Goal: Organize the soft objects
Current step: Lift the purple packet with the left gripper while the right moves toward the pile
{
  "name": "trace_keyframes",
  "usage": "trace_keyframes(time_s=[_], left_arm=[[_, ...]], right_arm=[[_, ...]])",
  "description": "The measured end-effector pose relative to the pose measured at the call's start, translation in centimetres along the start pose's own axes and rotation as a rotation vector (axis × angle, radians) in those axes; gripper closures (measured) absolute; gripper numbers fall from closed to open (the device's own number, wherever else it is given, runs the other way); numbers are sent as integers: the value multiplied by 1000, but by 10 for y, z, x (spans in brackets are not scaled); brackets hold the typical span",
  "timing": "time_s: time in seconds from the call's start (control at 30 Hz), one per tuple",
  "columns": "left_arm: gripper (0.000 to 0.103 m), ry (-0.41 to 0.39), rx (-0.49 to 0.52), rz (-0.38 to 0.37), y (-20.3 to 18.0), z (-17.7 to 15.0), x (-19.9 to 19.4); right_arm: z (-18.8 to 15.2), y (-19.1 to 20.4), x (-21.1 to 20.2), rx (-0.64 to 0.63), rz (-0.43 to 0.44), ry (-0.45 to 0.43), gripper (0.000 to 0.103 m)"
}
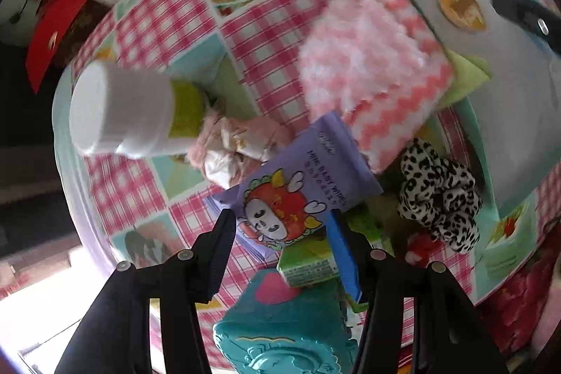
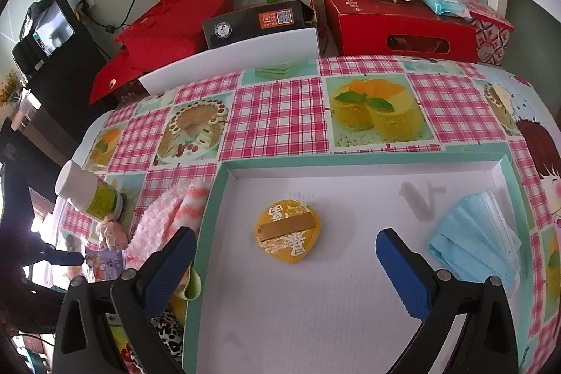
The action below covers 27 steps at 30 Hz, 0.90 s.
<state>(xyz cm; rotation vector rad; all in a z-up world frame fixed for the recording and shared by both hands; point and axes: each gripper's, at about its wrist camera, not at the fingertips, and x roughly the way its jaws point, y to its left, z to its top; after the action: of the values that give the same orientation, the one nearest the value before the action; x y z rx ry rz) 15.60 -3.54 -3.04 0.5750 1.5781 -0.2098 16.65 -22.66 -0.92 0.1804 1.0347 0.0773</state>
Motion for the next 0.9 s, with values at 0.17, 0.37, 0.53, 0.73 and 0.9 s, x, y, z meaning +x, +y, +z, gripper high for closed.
trace_keyframes(time_s=[0.17,0.37,0.53,0.73,0.9], left_arm=[[40,-2,113,76,-21,12,1],[31,-22,267,95,-48,25,2],[31,9,267,63,-50,35,15],[33,-10,267,97,-61,35,23],[66,-34,196,88,-51,27,24]], right_arm=[[-1,1,2,-8,-5,5,0],[-1,0,2,-14,-12,7,0],[-2,0,5,-15,-19,13,0],[-2,2,7,-24,-30,19,0],[-2,7,7,-41,-26,19,0]])
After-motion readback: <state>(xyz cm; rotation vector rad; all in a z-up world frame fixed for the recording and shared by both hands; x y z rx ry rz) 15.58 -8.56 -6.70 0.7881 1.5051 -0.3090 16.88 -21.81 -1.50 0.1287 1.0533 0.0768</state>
